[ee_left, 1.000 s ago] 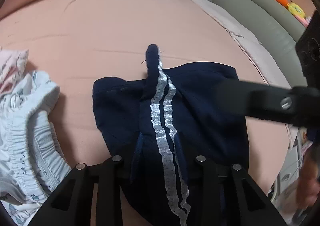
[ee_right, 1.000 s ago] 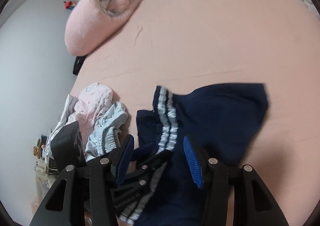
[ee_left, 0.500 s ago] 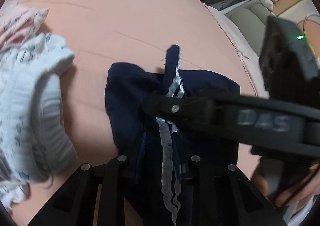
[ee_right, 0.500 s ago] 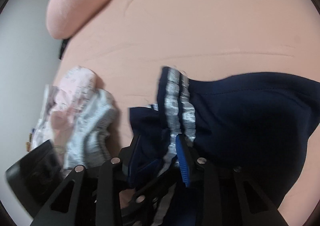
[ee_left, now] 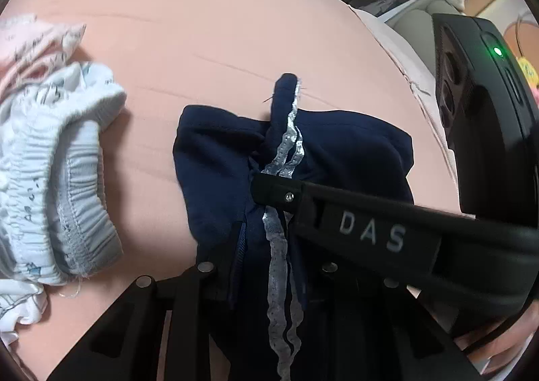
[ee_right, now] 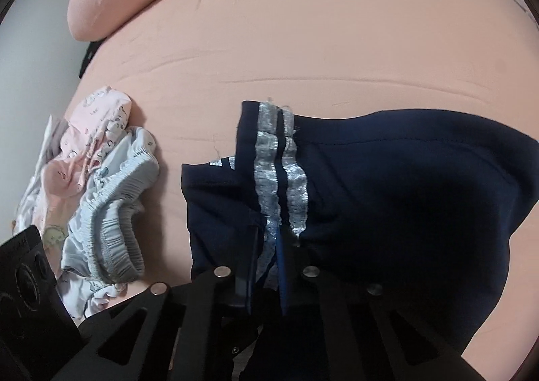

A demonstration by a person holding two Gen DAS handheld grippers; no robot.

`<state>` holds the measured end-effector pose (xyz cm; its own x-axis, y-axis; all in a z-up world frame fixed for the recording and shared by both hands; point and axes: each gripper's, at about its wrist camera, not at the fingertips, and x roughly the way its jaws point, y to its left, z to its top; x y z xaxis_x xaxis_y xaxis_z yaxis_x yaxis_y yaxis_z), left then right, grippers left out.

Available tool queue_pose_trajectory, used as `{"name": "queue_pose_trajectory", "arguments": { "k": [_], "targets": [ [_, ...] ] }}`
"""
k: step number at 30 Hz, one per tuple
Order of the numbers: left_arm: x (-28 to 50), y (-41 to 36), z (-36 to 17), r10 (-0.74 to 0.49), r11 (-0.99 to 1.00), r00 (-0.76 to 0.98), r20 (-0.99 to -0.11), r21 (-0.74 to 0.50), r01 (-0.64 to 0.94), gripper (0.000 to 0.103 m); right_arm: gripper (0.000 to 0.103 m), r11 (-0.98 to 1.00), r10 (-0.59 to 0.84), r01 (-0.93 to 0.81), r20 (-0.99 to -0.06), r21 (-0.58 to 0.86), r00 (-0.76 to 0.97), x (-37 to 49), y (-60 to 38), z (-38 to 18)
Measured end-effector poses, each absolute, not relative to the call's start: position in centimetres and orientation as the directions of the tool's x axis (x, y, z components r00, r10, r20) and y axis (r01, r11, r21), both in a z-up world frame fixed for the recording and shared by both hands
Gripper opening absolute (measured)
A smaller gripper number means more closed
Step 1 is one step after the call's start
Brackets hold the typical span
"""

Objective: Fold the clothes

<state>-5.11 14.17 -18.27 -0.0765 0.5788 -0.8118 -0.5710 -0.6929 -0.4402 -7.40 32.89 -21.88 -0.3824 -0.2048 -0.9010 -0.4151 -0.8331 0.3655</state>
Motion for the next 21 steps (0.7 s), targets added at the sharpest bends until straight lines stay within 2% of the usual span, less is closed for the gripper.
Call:
{"name": "queue_pose_trajectory", "arguments": {
  "k": [3, 11, 14, 17, 21],
  "targets": [
    [-4.4, 14.0, -17.9, 0.584, -0.686, -0.089, -0.807, -0.433, -0.585, 0.019, 0.006, -0.803, -0.250, -0.418, -0.877, 0.424, -0.410, -6.9, 33.4, -21.9],
    [-2.3, 9.9, -16.7, 0.656, -0.677, -0.098, -0.748, -0.526, -0.514, 0.018, 0.006, -0.743, -0.436, -0.307, -0.778, 0.594, -0.451, -6.1, 32.0, -21.6],
    [-2.0, 9.0, -16.9, 0.678, -0.669, -0.081, -0.730, -0.569, -0.479, 0.018, 0.006, -0.769, -0.430, -0.284, -0.792, 0.573, -0.433, -6.2, 30.9, -21.5],
    [-2.5, 11.2, -17.8, 0.671, -0.676, -0.061, -0.739, -0.576, -0.460, 0.018, 0.006, -0.798, -0.414, -0.270, -0.815, 0.539, -0.404, -6.4, 30.8, -20.9],
    [-2.2, 10.4, -18.2, 0.672, -0.671, -0.044, -0.740, -0.582, -0.459, 0.018, 0.009, -0.855, -0.316, -0.289, -0.875, 0.430, -0.367, -6.3, 30.7, -19.6]
  ]
}}
